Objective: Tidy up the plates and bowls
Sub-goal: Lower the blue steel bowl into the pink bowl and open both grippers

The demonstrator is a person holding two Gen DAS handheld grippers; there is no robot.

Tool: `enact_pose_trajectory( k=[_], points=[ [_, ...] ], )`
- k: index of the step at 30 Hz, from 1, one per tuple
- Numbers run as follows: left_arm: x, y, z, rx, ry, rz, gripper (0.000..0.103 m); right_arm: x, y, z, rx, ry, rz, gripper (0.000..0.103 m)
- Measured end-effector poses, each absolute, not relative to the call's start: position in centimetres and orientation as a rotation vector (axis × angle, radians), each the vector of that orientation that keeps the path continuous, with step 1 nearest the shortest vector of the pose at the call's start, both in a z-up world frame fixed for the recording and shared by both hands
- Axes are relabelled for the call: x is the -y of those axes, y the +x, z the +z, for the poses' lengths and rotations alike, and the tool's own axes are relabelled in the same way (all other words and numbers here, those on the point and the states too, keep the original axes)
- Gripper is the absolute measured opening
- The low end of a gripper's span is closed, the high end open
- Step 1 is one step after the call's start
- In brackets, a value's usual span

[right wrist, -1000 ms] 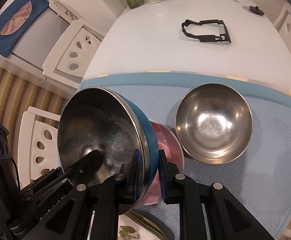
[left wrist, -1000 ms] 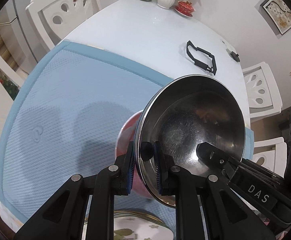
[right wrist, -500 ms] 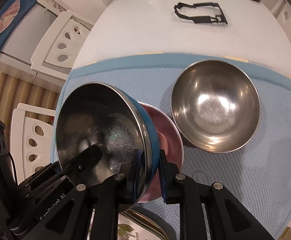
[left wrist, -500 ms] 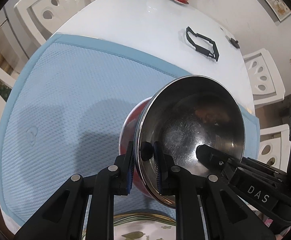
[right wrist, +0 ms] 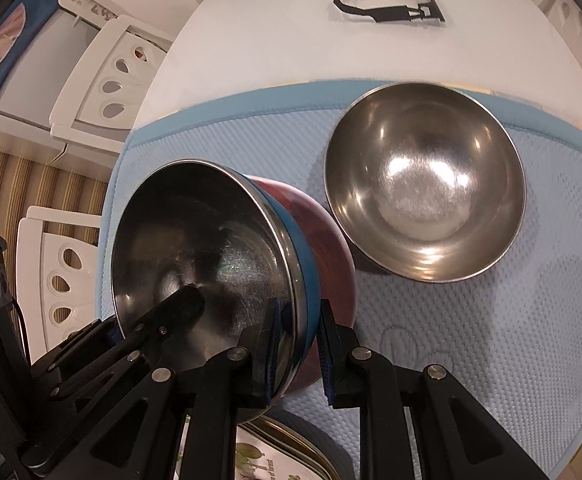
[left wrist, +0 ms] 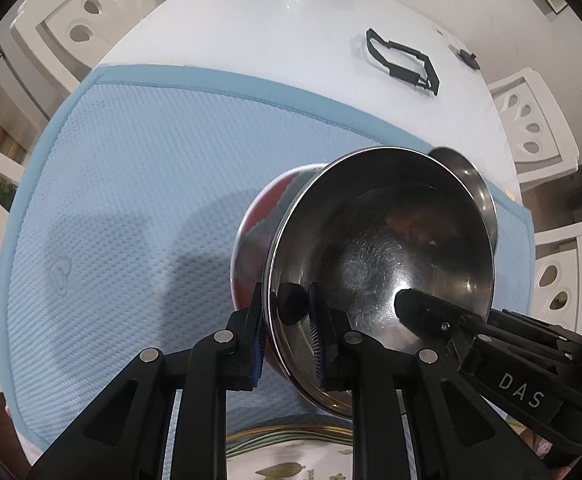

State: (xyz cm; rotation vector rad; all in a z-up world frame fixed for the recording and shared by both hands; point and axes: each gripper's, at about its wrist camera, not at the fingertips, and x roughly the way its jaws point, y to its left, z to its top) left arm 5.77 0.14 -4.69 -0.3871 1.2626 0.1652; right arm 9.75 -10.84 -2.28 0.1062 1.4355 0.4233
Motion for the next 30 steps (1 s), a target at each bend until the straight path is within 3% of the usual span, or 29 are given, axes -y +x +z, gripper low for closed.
enact_pose_trajectory(
  k=[15,18,21,30],
  points=[
    [-0.45,5.83,-5.64,-1.298,-0.439,0.178,0.018,11.32,9.94,-3.12,-1.477,0.141,0.421,0.018],
    [-0.74,5.72,-5.54,-1.296,-0.450,0.189,0.018,11.28,9.96,-3.10,-1.488,0.143,0.425,0.022],
    [-0.97,5.63,-5.50,-1.292,-0.479,0.189,0.026,11.32,9.98,-2.89,-1.487,0.152,0.436,0.025],
    [-0.72,5.71,-5.45,-1.293,-0.468,0.198,0.027,11.77,9.93,-2.45,-1.486,0.158,0.442,0.026]
  ],
)
